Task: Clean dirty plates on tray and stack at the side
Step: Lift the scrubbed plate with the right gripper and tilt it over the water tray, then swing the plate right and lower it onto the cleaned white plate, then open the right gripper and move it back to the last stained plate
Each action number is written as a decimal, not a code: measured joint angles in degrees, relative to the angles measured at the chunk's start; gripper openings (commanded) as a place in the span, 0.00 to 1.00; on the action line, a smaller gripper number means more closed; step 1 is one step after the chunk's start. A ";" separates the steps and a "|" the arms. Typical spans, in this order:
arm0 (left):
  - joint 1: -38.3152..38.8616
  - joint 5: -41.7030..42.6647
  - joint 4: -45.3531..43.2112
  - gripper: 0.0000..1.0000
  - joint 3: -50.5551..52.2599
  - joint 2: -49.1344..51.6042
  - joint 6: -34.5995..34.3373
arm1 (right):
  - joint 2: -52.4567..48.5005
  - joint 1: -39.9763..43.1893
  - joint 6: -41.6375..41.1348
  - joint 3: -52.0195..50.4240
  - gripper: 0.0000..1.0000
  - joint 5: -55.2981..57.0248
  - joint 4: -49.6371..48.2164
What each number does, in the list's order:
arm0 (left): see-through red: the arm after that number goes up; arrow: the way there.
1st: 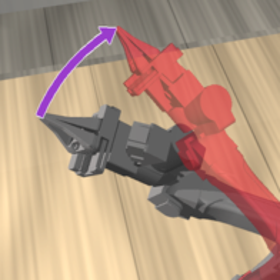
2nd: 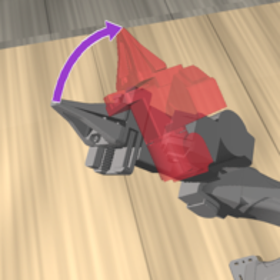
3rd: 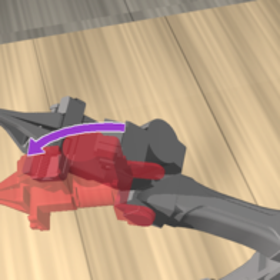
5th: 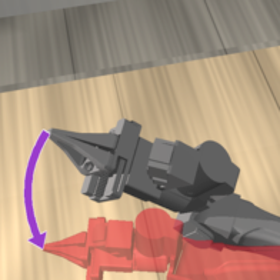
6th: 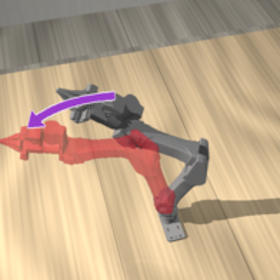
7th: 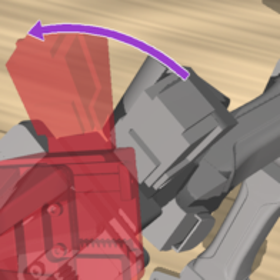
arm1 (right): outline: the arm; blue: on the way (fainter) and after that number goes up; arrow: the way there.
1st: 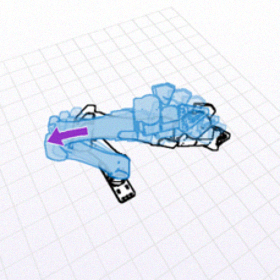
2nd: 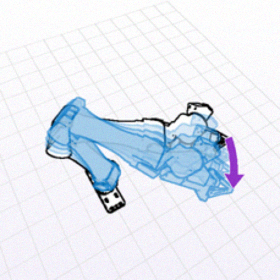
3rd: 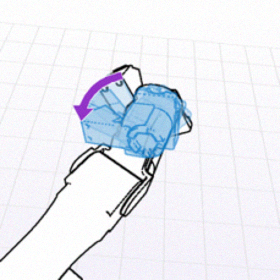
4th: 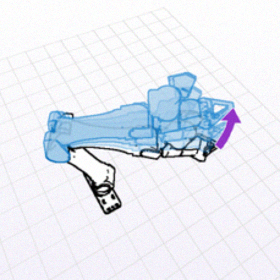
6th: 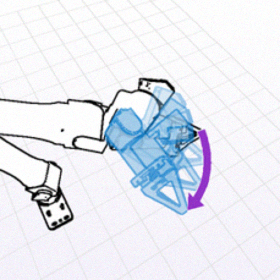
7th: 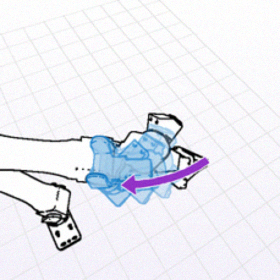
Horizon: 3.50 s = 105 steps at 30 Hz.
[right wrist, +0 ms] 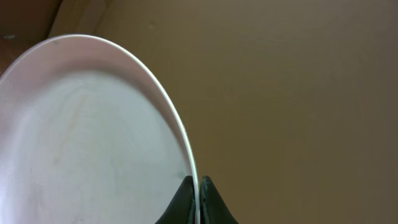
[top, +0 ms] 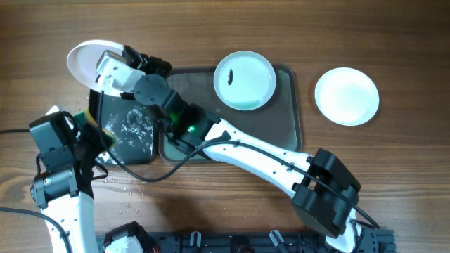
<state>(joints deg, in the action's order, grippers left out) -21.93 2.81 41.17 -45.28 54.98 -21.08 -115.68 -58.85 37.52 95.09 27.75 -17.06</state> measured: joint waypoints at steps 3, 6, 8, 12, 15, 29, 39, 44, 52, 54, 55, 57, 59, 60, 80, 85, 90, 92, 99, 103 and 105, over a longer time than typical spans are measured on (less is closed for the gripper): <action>0.00 0.00 0.04 0.04 0.00 0.00 0.00 | 0.00 0.00 0.31 0.00 0.04 0.46 -0.22; 0.00 0.00 0.04 0.04 0.00 0.00 0.00 | 0.00 0.00 0.11 0.00 0.04 0.83 -0.22; 0.00 0.00 0.04 0.04 0.00 0.00 0.00 | 0.00 0.00 -0.52 0.00 0.04 1.53 -0.22; 0.00 0.00 0.04 0.04 0.00 0.00 0.00 | 0.00 0.00 -3.28 0.00 0.04 2.56 0.68; 0.00 0.00 0.04 0.04 0.00 0.00 0.00 | 0.00 0.00 -4.20 0.00 0.04 2.78 1.20; 0.00 0.00 0.04 0.04 0.00 0.00 0.00 | 0.00 0.02 -8.61 0.00 0.04 3.13 6.10; 0.00 0.00 0.00 0.04 0.00 0.00 0.00 | -0.17 6.08 -40.00 0.26 0.04 -7.72 27.36; 0.00 0.00 0.02 0.05 0.00 0.00 0.00 | 1.44 11.21 -49.83 0.24 0.06 -23.19 35.56; 0.00 0.00 0.04 0.05 0.00 0.00 0.00 | 11.32 27.30 -54.42 0.39 0.05 -37.75 52.65; 0.00 0.00 0.04 0.05 0.00 0.00 0.00 | 11.52 31.32 -54.60 0.42 0.04 -39.39 58.18; 0.00 0.00 0.02 0.05 0.00 0.00 0.00 | 11.52 33.33 -54.66 0.39 0.04 -39.80 60.52; 0.00 0.00 0.00 0.05 0.00 0.00 0.00 | 11.52 36.68 -54.66 0.39 0.04 -40.19 62.69; 0.00 0.00 0.02 0.05 0.00 0.00 0.00 | 11.52 41.13 -54.86 0.39 0.04 -40.83 65.44; 0.00 0.00 0.02 0.05 0.00 0.00 0.00 | 11.52 44.11 -54.84 0.39 0.04 -40.83 66.75; 0.00 0.00 -0.04 0.04 0.00 2.89 0.00 | 11.52 72.06 -57.68 -10.05 0.04 -23.78 68.85; 0.00 0.00 -0.04 0.04 0.00 3.15 0.00 | 11.52 74.36 -60.33 -17.25 0.04 -19.91 63.41; 0.00 0.00 -0.17 0.04 0.00 3.15 0.00 | 11.52 74.71 -62.77 -19.58 0.05 -16.85 61.64; 0.00 0.00 -0.20 0.04 0.00 3.15 0.00 | 11.52 74.71 -63.41 -19.58 0.09 -16.39 61.72; 0.00 0.00 -0.26 0.04 0.00 3.15 0.00 | 11.52 74.71 -64.13 -19.67 0.71 -16.37 66.18; 0.00 0.22 -0.68 0.04 0.00 3.17 0.00 | 11.52 74.69 -60.06 -19.69 0.68 -30.05 63.98; 0.00 0.26 -0.74 0.04 0.00 3.17 0.02 | 11.52 73.83 -58.71 -19.74 0.67 -35.65 62.73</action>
<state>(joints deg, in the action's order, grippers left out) -21.93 3.07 40.42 -45.28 58.15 -21.06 -104.16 14.98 -21.19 75.35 -7.90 45.67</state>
